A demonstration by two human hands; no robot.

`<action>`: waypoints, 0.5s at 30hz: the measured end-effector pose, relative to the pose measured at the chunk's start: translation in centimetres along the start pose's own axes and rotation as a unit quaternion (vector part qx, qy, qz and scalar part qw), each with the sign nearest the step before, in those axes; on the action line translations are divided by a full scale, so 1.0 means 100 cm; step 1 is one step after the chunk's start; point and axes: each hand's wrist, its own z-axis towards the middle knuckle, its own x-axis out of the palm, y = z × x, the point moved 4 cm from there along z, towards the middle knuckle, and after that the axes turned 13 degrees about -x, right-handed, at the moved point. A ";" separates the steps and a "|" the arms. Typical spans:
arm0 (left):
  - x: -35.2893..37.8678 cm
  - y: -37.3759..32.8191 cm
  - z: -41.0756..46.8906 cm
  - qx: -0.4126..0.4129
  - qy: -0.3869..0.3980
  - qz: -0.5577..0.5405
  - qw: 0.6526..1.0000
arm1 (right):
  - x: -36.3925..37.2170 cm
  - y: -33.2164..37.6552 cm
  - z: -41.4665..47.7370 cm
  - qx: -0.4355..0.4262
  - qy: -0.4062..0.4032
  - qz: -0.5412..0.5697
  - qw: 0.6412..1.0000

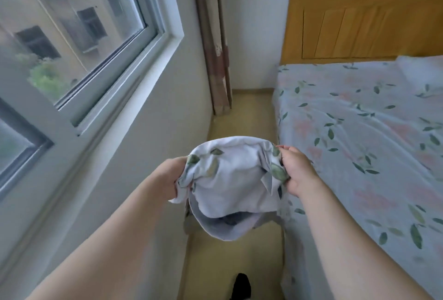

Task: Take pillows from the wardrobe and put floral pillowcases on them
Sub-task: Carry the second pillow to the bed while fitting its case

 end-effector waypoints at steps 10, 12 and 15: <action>0.036 -0.267 0.157 0.076 0.085 0.015 0.993 | 0.080 0.066 0.221 0.086 0.050 0.033 0.994; 0.053 -0.318 0.200 0.087 0.083 0.059 0.991 | 0.091 0.069 0.273 0.097 0.024 0.024 0.995; 0.081 -0.399 0.271 0.090 0.084 0.081 0.989 | 0.108 0.083 0.351 0.124 -0.016 0.013 0.992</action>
